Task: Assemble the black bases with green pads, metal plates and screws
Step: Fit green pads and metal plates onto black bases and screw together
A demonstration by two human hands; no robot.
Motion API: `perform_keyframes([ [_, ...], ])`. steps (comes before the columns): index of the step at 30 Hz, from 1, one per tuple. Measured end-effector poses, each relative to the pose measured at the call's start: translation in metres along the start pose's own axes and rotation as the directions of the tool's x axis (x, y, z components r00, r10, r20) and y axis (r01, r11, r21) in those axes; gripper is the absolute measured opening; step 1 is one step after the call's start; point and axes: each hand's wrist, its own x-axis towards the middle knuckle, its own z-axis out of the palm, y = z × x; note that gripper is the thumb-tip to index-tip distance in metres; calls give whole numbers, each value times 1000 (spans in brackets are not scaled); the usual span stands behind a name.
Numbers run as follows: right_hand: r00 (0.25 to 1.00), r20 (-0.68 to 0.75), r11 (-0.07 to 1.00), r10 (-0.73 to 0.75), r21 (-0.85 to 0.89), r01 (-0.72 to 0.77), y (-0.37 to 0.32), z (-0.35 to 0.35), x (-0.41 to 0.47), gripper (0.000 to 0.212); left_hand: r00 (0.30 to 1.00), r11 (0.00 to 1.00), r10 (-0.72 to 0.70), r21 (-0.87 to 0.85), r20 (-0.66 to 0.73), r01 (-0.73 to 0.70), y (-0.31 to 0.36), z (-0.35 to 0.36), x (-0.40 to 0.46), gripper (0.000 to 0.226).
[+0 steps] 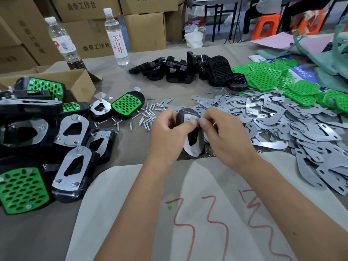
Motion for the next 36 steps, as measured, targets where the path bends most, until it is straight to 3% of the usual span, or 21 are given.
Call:
perform_keyframes([
  [4, 984, 160, 996, -81, 35, 77, 0, 1, -3, 4, 945, 992, -54, -129, -322, 13, 6, -25, 11, 32],
  [7, 928, 307, 977, -212, 44, 208, -9, 11, -8, 15, 874, 956, -145, -292, -465, 4, 8, -48, 19, 29],
  [13, 795, 560, 971, -235, 106, 213, -25, 18, 14, 17, 818, 920, -258, -390, -513, 45, 1, -63, 28, 32],
  [18, 750, 632, 979, -195, 85, 183, -34, 20, 23, 12, 843, 893, -326, -433, -429, 125, -4, -61, 29, 22],
  [23, 871, 480, 995, -104, 57, 87, -26, 20, 9, 20, 877, 867, -382, -442, -291, 231, -3, -58, 30, 14],
  [26, 967, 254, 921, 35, 368, -130, -19, 14, 5, 23, 893, 884, -390, -364, -224, 295, -2, -54, 27, 20],
  [29, 982, 123, 768, 141, 613, -187, -14, 6, 4, 20, 927, 919, -356, -224, -119, 324, -1, -50, 24, 10],
  [31, 983, 79, 714, 165, 678, -174, -12, 3, 5, 17, 941, 931, -337, -157, -25, 330, -1, -48, 22, 21],
  [36, 986, -7, 746, 169, 654, -123, -12, 4, 7, 23, 931, 948, -316, 30, 182, 316, 2, -43, 12, 14],
])
